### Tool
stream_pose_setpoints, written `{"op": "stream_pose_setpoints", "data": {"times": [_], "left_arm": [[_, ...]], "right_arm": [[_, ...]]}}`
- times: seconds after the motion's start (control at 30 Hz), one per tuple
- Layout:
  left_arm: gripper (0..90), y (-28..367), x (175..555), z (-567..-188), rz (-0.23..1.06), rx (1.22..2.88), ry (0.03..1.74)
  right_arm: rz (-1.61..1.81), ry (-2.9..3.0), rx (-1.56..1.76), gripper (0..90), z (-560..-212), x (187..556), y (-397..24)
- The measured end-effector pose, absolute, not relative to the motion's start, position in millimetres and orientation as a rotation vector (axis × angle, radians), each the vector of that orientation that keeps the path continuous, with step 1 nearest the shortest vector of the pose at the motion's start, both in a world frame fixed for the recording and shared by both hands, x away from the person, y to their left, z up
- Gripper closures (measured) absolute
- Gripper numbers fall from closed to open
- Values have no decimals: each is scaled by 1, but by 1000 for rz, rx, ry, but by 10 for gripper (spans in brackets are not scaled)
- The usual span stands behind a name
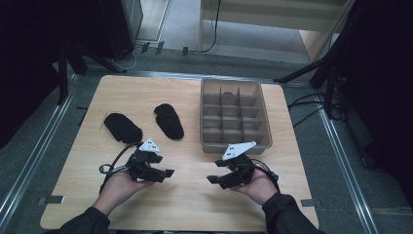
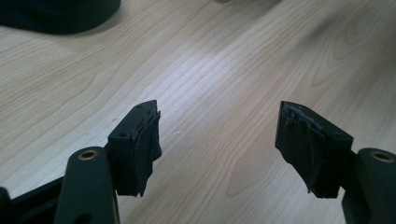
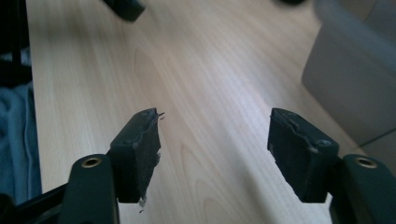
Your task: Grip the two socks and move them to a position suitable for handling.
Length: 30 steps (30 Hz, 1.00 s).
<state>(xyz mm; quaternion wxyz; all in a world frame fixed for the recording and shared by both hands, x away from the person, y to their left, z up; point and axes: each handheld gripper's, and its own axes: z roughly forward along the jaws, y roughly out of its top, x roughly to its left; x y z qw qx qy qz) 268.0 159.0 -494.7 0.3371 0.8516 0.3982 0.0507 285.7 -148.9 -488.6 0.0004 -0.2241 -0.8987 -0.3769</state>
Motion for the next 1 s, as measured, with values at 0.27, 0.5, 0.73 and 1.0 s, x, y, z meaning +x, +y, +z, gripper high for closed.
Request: {"op": "stream_pose_setpoints", "data": {"times": [0.27,0.5,0.73,1.0], "left_arm": [[287,159,270,-496,127,2221,1025],[285,162,271,-496,128,2223,1022],[282,166,272,-496,128,2212,1030],[283,170,272,-494,141,2202,1034]], "right_arm": [[-1180,-2848,-696,357,-490,282,-150],[-1155,-2848,-761,361,-491,284,-151],[-1230,-2901,-739,355,-483,283,-155],[-1171,-2911,-773,402,-484,284,-157]]}}
